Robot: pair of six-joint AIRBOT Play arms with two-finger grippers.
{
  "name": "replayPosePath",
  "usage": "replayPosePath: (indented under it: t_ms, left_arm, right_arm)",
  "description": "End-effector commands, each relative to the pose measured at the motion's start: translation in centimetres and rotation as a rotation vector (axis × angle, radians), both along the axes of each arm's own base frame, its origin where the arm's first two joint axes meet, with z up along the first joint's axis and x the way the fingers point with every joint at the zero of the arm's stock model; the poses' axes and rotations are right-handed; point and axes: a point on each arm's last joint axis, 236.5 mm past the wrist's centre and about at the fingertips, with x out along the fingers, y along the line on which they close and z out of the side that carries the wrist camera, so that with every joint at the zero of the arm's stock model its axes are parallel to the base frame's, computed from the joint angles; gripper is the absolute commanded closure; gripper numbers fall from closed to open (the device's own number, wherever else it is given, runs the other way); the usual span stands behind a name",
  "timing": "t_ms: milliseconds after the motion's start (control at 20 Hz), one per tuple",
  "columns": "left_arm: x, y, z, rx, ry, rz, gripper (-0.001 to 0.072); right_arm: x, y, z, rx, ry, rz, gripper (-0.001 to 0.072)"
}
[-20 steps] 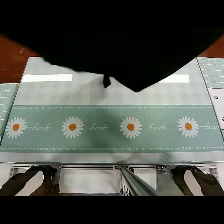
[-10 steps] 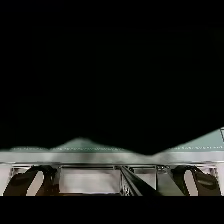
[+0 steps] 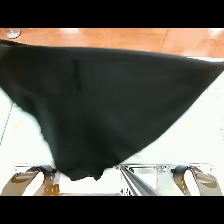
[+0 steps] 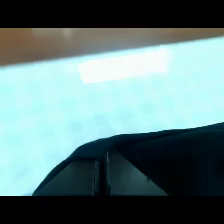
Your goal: Fold the shirts.
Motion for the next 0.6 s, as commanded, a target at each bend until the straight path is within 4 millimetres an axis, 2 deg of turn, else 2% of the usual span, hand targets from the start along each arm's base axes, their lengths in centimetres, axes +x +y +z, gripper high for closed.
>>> replayPosePath:
  t_ms: [0, 100, 150, 250, 350, 400, 450, 500, 550]
  left_arm:
    - [7.1, -1.6, -7.7, -0.046, 0.108, -0.001, 0.0684]
    - [10.4, -2.6, -12.2, -0.055, 0.187, -0.003, 0.0684]
    - [11.3, -3.2, -14.4, -0.054, 0.232, -0.010, 0.0684]
    - [12.4, -4.5, -18.8, -0.069, 0.338, -0.021, 0.0683]
    - [12.9, -5.0, -22.0, -0.097, 0.431, 0.002, 0.0680]
    - [13.0, -5.0, -23.1, -0.113, 0.469, 0.021, 0.0627]
    - [13.0, -4.8, -23.9, -0.117, 0.496, 0.030, 0.0389]
    - [12.7, -4.3, -24.3, -0.106, 0.516, 0.033, 0.0005]
    - [12.2, -3.1, -24.7, -0.069, 0.540, 0.039, 0.0003]
  right_arm:
    - [8.1, -1.8, -8.1, 0.148, 0.121, -0.024, 0.0694]
    - [12.5, -1.5, -11.6, 0.258, 0.174, 0.005, 0.0693]
    - [14.4, -1.1, -13.4, 0.305, 0.194, 0.011, 0.0694]
    - [17.9, 0.0, -17.1, 0.380, 0.241, 0.006, 0.0693]
    - [20.5, 0.7, -20.7, 0.398, 0.303, -0.002, 0.0693]
    - [21.3, 0.9, -21.9, 0.427, 0.334, -0.009, 0.0687]
    - [22.1, 1.2, -22.5, 0.457, 0.354, 0.000, 0.0508]
    - [22.4, 1.5, -22.6, 0.487, 0.377, 0.021, 0.0240]
    - [22.4, 1.5, -22.3, 0.492, 0.398, 0.052, 0.0109]
